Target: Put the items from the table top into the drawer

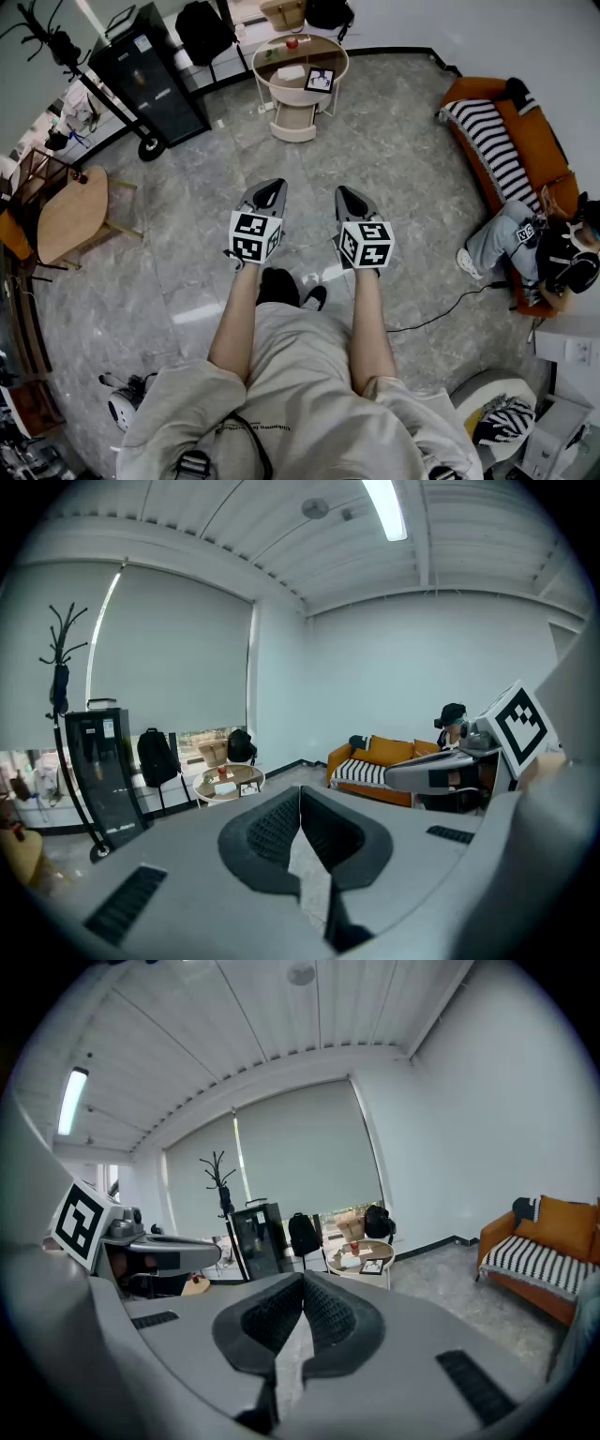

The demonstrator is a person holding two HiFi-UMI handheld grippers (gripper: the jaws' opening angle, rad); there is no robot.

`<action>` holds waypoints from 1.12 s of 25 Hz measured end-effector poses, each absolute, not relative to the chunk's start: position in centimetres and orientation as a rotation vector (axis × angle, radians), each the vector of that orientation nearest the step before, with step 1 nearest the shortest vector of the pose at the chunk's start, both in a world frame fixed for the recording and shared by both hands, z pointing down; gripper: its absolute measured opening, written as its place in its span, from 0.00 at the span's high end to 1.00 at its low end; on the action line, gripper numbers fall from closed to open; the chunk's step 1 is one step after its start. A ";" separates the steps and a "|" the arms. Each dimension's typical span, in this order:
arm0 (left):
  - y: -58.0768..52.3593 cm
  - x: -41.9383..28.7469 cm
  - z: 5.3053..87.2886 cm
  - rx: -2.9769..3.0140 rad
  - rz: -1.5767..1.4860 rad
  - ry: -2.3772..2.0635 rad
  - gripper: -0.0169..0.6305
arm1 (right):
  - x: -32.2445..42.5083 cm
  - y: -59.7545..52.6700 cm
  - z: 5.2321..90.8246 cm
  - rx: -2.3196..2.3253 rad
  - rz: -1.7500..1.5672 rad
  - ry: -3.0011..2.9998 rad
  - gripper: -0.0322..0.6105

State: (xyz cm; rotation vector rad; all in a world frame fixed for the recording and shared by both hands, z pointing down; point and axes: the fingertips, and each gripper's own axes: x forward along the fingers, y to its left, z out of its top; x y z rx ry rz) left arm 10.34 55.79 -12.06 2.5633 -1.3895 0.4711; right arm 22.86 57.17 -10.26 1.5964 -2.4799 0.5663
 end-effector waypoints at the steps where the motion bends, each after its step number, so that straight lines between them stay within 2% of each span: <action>1: 55.7 10.4 -12.4 2.570 0.467 -1.393 0.94 | 22.9 57.1 -10.4 1.595 0.565 -2.485 0.90; 9: 55.2 9.8 -12.8 2.568 0.447 -1.388 0.94 | 22.6 56.4 -9.2 1.611 0.607 -2.479 0.90; 15: 52.1 9.1 -10.4 2.533 0.447 -1.330 0.94 | 22.9 53.1 -7.5 1.634 0.799 -2.497 0.89; 28: 37.6 8.0 -8.8 2.418 0.322 -1.339 0.95 | 25.9 40.6 -8.2 1.650 0.848 -2.485 0.89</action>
